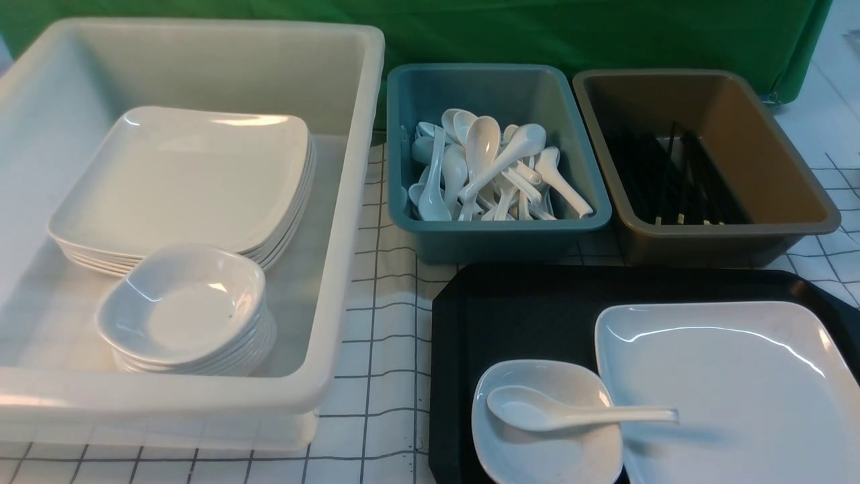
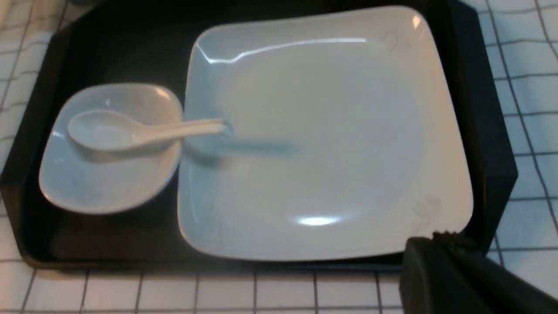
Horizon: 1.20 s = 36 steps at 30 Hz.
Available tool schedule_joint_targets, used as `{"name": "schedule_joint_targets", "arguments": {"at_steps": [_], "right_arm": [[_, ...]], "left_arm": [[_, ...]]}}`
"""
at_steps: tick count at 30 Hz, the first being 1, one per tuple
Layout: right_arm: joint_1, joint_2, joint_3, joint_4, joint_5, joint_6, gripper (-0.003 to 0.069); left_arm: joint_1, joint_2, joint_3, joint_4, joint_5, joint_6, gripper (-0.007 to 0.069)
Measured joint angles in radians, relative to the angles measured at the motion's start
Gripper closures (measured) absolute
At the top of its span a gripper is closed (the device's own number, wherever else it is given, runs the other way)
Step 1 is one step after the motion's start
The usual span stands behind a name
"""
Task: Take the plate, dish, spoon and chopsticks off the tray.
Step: Use the left arm to grab a soup spoon from the plate
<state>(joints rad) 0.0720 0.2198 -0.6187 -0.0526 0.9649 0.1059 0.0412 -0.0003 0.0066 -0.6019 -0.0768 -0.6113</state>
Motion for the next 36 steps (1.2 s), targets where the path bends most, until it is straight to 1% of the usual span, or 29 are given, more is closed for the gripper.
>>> {"name": "schedule_joint_targets", "arguments": {"at_steps": [3, 4, 7, 8, 10, 11, 12, 14, 17, 18, 19, 20, 21, 22, 23, 24, 25, 27, 28, 29, 31, 32, 34, 36], "right_arm": [[0.0, -0.028, 0.03, 0.0, -0.05, 0.005, 0.0622], [0.0, -0.032, 0.046, 0.0, -0.087, 0.007, 0.0621], [0.0, -0.033, 0.062, 0.0, -0.14, 0.007, 0.0617], [0.0, -0.033, 0.073, 0.0, -0.191, 0.006, 0.0615], [0.0, -0.033, 0.08, 0.0, -0.237, 0.006, 0.0613], [0.0, -0.033, 0.081, 0.0, -0.241, 0.006, 0.0612], [0.0, -0.033, 0.085, 0.0, -0.262, 0.006, 0.061], [0.0, -0.033, 0.088, 0.0, -0.267, 0.006, 0.0608], [0.0, -0.033, 0.088, 0.0, -0.27, 0.006, 0.0608], [0.0, -0.033, 0.088, 0.0, -0.275, 0.006, 0.0606], [0.0, -0.033, 0.088, 0.0, -0.278, 0.006, 0.0606], [0.0, -0.033, 0.088, 0.0, -0.284, 0.006, 0.0603], [0.0, -0.033, 0.088, 0.0, -0.293, 0.006, 0.0601], [0.0, -0.033, 0.088, 0.0, -0.294, 0.006, 0.0601], [0.0, -0.033, 0.088, 0.0, -0.297, 0.006, 0.06], [0.0, -0.033, 0.088, 0.0, -0.299, 0.006, 0.0599], [0.0, -0.033, 0.088, 0.0, -0.3, 0.006, 0.0597], [0.0, -0.033, 0.088, -0.001, -0.3, 0.006, 0.0592], [0.0, -0.033, 0.088, -0.001, -0.3, 0.006, 0.0589], [0.0, -0.033, 0.088, -0.001, -0.3, 0.006, 0.0589], [0.0, -0.033, 0.088, -0.001, -0.3, 0.006, 0.0586], [0.0, -0.033, 0.088, -0.001, -0.3, 0.006, 0.0584], [0.0, -0.033, 0.088, -0.001, -0.3, 0.006, 0.058], [0.0, -0.033, 0.088, -0.001, -0.3, 0.006, 0.0579]], "left_arm": [[0.0, 0.0, 0.0, -0.001, -0.019, -0.036, 0.0603], [0.0, 0.0, 0.0, 0.026, -0.058, -0.051, 0.0603], [0.0, 0.0, 0.0, 0.039, -0.099, -0.09, 0.0603], [0.0, 0.0, 0.0, 0.053, -0.149, -0.158, 0.0603], [0.0, 0.0, 0.0, 0.105, -0.198, -0.256, 0.0603], [0.0, 0.0, 0.0, 0.128, -0.203, -0.27, 0.0603], [0.0, 0.0, -0.01, 0.24, -0.223, -0.406, 0.0603], [0.0, 0.0, -0.052, 0.459, -0.228, -0.586, 0.0603], [0.0, 0.023, -0.175, 0.878, -0.243, -0.888, 0.0603], [0.0, 0.057, -0.23, 1.051, -0.25, -0.981, 0.0603], [0.0, 0.072, -0.247, 1.109, -0.255, -1.034, 0.0603], [0.0, 0.106, -0.281, 1.223, -0.269, -1.104, 0.0603], [0.0, 0.192, -0.342, 1.444, -0.308, -1.247, 0.0603], [0.0, 0.205, -0.349, 1.472, -0.315, -1.266, 0.0603], [0.0, 0.318, -0.403, 1.683, -0.386, -1.418, 0.0603], [0.0, 0.349, -0.415, 1.734, -0.409, -1.454, 0.0603], [0.0, 0.45, -0.452, 1.876, -0.492, -1.551, 0.0603], [0.0, 0.637, -0.513, 2.073, -0.666, -1.667, 0.0603], [0.0, 0.734, -0.543, 2.141, -0.743, -1.695, 0.0603], [0.0, 0.829, -0.574, 2.19, -0.862, -1.716, 0.0603], [0.0, 0.994, -0.632, 2.246, -1.021, -1.723, 0.0603], [0.0, 1.075, -0.665, 2.266, -1.072, -1.718, 0.0603], [-0.005, 1.204, -0.731, 2.298, -1.109, -1.716, 0.0603], [-0.014, 1.266, -0.771, 2.313, -1.113, -1.705, 0.0603]]}}
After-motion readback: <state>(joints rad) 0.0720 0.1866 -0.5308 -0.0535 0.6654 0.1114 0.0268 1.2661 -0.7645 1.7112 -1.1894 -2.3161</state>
